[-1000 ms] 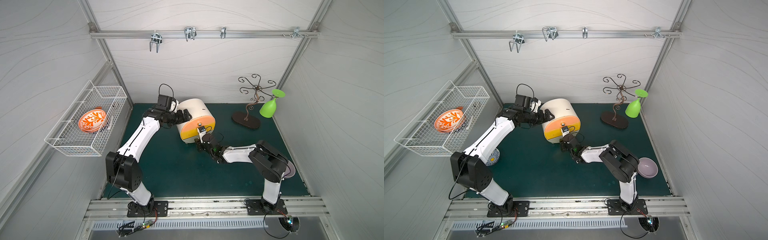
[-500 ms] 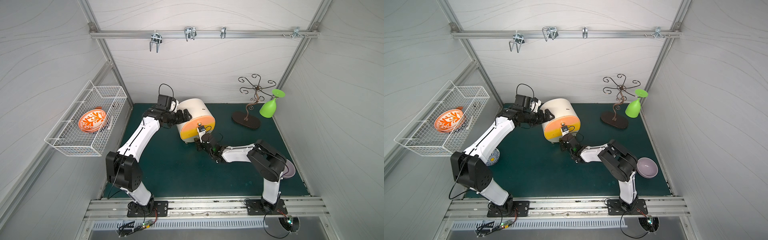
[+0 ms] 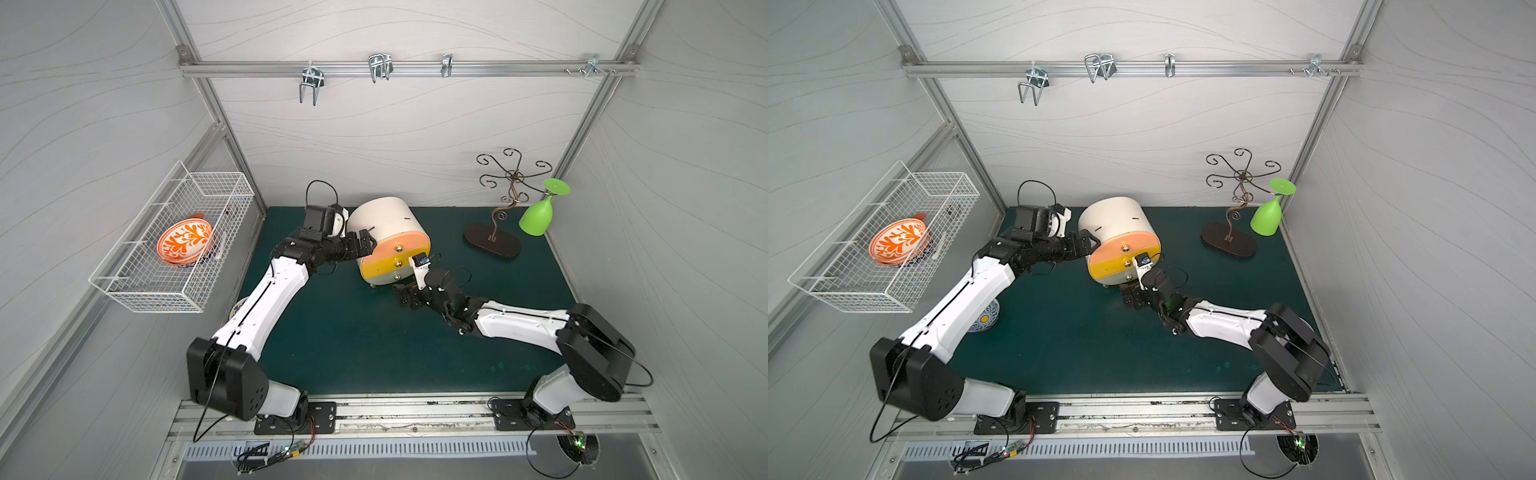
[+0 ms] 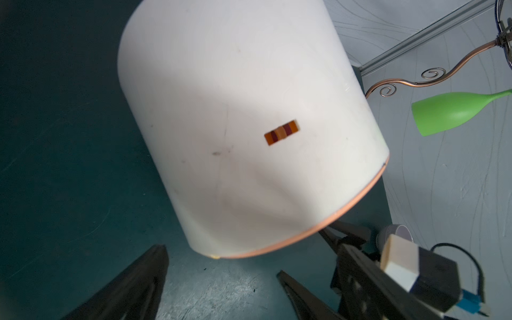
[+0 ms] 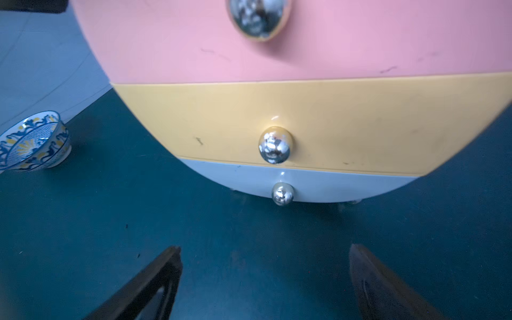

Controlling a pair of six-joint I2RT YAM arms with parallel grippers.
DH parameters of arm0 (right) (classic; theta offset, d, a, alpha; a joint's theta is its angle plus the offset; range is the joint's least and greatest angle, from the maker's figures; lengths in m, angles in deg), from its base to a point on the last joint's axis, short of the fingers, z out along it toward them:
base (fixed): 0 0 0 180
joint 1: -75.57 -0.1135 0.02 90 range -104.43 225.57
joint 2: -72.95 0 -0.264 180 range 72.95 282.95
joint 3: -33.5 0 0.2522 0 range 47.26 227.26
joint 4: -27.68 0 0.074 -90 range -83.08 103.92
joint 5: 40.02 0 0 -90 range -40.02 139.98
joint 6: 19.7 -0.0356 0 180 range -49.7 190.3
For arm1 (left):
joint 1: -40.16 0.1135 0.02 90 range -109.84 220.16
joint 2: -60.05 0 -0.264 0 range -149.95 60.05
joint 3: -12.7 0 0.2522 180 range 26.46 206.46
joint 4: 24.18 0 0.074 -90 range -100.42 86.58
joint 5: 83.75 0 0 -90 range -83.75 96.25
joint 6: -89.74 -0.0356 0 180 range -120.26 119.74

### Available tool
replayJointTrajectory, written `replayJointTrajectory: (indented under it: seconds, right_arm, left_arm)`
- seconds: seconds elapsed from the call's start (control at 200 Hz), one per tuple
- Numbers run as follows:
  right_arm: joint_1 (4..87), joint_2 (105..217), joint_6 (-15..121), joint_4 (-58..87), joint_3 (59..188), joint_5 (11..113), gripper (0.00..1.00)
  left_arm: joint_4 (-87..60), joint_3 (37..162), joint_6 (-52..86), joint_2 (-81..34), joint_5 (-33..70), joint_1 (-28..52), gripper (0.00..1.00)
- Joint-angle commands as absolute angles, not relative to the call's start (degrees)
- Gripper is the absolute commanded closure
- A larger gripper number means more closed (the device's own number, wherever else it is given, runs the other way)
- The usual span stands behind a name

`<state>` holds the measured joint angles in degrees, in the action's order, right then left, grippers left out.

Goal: Place the transparent tape into the drawer according to color
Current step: Close the drawer of the storage box, then reset both arms

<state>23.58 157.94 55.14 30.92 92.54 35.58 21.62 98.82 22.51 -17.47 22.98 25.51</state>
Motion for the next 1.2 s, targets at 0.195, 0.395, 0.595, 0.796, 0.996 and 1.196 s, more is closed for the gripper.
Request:
replayJointTrajectory:
  seconds: [0.195, 0.395, 0.595, 0.796, 0.996, 1.196]
  right_arm:
    - [32.8, 139.4, 55.7, 12.1, 88.5, 40.5, 0.01]
    - [43.9, 134.2, 58.8, 6.0, 91.3, 42.9, 0.01]
    - [51.1, 135.6, 62.7, 5.3, 93.0, 38.3, 0.01]
    - [58.8, 135.0, 64.6, 18.9, 83.7, 36.7, 0.01]
    - [65.2, 139.1, 65.8, 28.8, 78.0, 37.2, 0.01]
    - [65.6, 147.3, 67.4, 37.8, 75.7, 34.6, 0.01]
  left_arm:
    - [11.0, 83.6, 12.6, -2.6, 5.8, 26.4, 0.01]
    - [-1.7, 73.3, 3.6, 1.1, 0.4, 27.0, 0.01]
    - [-13.1, 65.6, 1.0, -2.3, 1.4, 30.4, 0.01]
    - [-29.9, 55.7, -3.2, -6.9, 1.7, 32.0, 0.01]
    - [-39.2, 52.6, -4.2, -12.9, 5.6, 35.4, 0.01]
    - [-45.7, 52.0, -3.4, -19.9, 7.1, 36.7, 0.01]
